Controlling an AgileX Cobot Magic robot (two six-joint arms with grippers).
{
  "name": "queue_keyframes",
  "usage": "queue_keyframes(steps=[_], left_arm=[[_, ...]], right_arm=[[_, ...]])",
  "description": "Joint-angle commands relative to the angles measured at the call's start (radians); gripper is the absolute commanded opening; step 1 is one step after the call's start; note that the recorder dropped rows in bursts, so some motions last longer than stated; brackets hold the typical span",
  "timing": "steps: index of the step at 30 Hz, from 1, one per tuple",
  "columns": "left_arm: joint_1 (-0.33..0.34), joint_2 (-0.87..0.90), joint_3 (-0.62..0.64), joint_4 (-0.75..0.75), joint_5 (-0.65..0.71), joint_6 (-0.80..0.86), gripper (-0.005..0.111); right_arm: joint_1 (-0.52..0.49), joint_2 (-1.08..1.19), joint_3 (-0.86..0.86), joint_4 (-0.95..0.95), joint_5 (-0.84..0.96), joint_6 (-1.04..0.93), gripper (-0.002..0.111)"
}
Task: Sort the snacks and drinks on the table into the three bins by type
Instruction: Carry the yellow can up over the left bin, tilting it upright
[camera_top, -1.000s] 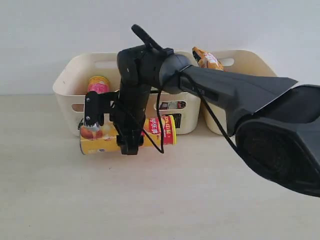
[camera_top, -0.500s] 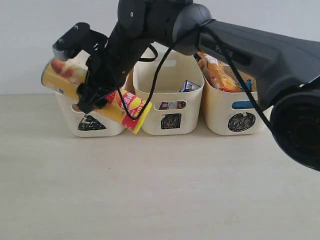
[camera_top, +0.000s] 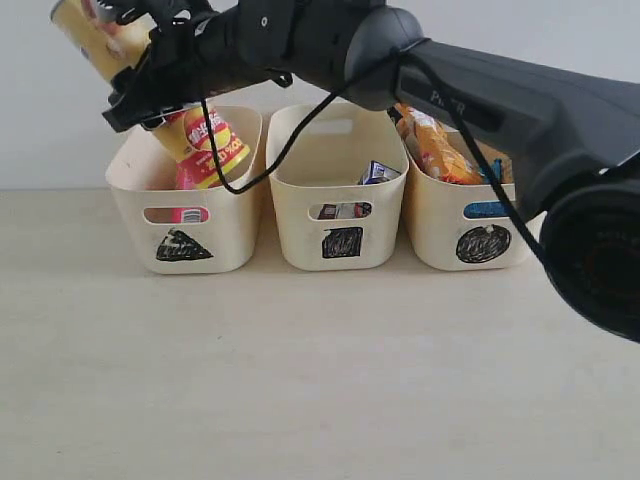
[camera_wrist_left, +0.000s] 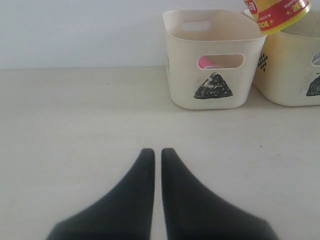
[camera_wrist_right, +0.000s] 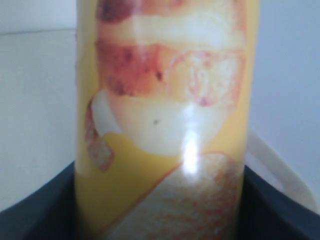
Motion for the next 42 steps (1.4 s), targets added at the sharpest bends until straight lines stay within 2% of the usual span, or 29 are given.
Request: queue_keyframes(steps=[1, 13, 22, 36, 39, 41, 42], left_arm=[[0.003, -0.003, 0.003, -0.001, -0.001, 0.008, 0.004], [0.003, -0.003, 0.003, -0.001, -0.001, 0.008, 0.004], [0.003, -0.003, 0.003, -0.001, -0.001, 0.008, 0.004], [0.003, -0.003, 0.003, -0.001, -0.001, 0.008, 0.004], [0.003, -0.003, 0.003, -0.001, -0.001, 0.008, 0.004], [0.003, -0.003, 0.003, -0.001, -0.001, 0.008, 0.004], [0.003, -0.003, 0.003, -0.001, -0.001, 0.008, 0.004]], right_arm=[[0.000, -0.014, 0.003, 0.006, -0.166, -0.011, 0.000], [0.000, 0.056, 0.003, 0.012, -0.437, -0.007, 0.000], [0.000, 0.135, 0.003, 0.012, -0.634, 0.102, 0.000], [0.000, 0.330, -0.192, -0.009, -0.706, 0.130, 0.000], [-0.004, 0.351, -0.197, -0.020, -0.717, 0.130, 0.010], [-0.009, 0.355, -0.197, -0.020, -0.719, 0.142, 0.025], [-0.011, 0.355, -0.197, -0.020, -0.705, 0.162, 0.039]])
